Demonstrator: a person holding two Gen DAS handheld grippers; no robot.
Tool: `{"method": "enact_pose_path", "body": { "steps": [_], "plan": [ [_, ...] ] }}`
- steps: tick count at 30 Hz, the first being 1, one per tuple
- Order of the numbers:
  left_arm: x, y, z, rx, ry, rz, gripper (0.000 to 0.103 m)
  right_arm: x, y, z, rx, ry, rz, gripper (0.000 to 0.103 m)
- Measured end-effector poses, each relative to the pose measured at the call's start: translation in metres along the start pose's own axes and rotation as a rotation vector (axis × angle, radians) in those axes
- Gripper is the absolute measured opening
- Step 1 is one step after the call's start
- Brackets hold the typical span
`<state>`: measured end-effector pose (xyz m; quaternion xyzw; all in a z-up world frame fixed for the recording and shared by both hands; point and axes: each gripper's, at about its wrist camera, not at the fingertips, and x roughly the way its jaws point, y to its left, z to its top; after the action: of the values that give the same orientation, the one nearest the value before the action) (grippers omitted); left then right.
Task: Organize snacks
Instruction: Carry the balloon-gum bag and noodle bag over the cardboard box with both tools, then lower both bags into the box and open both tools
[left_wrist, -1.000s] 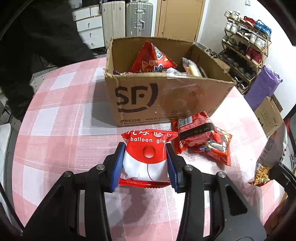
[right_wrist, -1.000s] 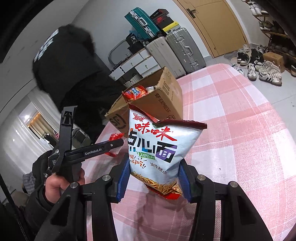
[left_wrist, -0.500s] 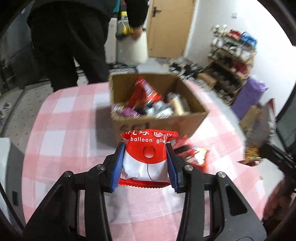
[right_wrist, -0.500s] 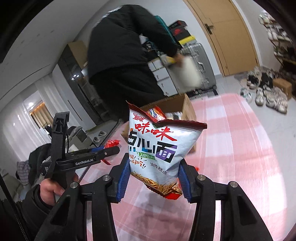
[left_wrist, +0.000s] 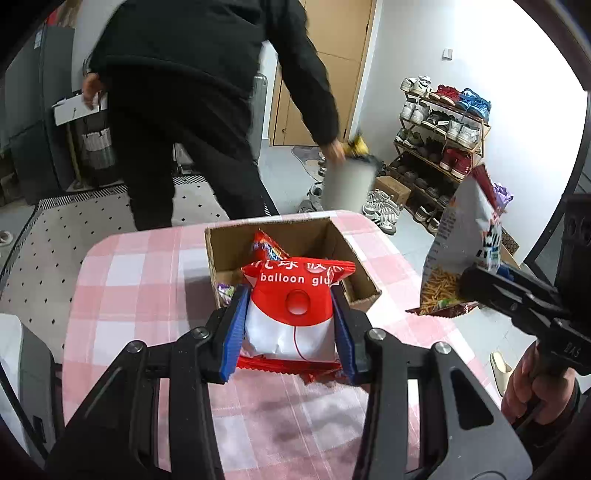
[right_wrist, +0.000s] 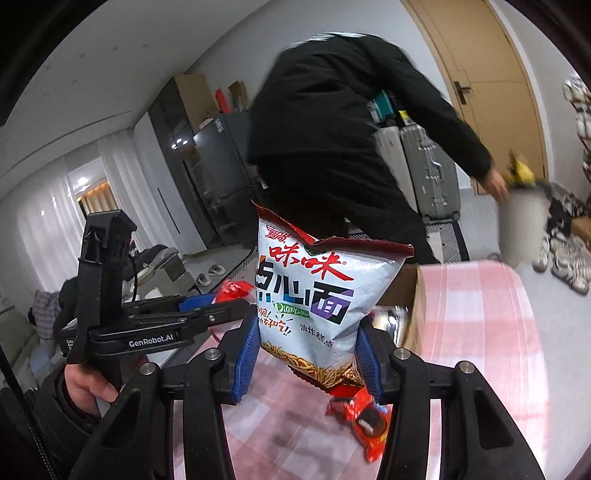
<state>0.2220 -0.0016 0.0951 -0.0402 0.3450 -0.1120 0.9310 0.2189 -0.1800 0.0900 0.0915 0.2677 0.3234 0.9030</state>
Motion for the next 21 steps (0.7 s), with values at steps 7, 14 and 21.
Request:
{"method": "enact_pose_path", "body": {
  "steps": [7, 14, 21],
  "plan": [
    [-0.007, 0.007, 0.028, -0.003, -0.012, 0.012, 0.039, 0.009, 0.012, 0.027, -0.056, -0.001, -0.022, 0.048],
    [0.002, 0.022, 0.056, -0.074, -0.027, 0.005, 0.04, 0.033, 0.002, 0.039, -0.017, 0.019, -0.028, 0.048],
    [0.043, 0.029, 0.056, -0.066, 0.035, 0.008, 0.04, 0.061, -0.008, 0.036, 0.001, 0.056, -0.036, 0.048]
  ]
}}
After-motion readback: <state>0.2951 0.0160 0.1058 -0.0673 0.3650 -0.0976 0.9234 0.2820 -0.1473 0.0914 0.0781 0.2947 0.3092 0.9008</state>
